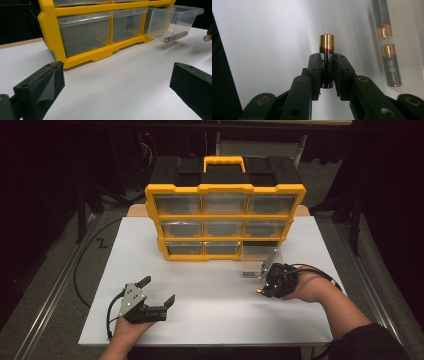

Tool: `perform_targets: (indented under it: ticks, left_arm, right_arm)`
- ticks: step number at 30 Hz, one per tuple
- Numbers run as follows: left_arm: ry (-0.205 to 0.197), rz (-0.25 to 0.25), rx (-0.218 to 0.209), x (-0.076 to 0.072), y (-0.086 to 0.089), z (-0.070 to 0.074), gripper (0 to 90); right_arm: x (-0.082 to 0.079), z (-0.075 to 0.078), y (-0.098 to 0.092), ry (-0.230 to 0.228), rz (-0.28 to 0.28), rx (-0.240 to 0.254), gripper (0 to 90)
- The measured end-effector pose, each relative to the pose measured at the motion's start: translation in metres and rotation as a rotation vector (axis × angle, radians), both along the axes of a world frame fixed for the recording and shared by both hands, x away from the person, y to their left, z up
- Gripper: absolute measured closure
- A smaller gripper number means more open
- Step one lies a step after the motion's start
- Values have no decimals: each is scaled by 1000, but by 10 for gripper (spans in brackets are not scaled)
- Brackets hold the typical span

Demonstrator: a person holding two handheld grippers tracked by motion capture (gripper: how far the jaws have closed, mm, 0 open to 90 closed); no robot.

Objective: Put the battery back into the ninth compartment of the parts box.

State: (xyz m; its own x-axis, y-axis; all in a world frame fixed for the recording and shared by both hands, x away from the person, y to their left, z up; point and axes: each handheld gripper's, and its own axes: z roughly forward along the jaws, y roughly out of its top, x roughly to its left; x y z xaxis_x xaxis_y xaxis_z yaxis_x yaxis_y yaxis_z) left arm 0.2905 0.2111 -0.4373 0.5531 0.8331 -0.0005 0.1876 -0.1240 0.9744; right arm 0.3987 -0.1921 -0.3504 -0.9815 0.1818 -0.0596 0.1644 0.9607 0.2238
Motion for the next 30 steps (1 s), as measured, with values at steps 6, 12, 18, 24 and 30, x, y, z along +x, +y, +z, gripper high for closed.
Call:
perform_targets:
  ticks: [6, 12, 18, 24, 30]
  left_arm:
    - [0, 1, -2, 0, 0, 0, 3]
    - [0, 0, -4, 0, 1, 0, 3]
    - [-1, 2, -9, 0, 1, 0, 3]
    - [-2, 1, -9, -1, 1, 0, 3]
    - [-1, -3, -10, 0, 2, 0, 3]
  right_arm:
    - [0, 11, -1, -3, 15, -7, 787]
    - [3, 23, -1, -19, 9, -9, 788]
    - [6, 32, 1, -34, 20, -17, 788]
    - [7, 39, 5, -48, 31, -24, 788]
    - [8, 50, 8, -55, 25, -29, 788]
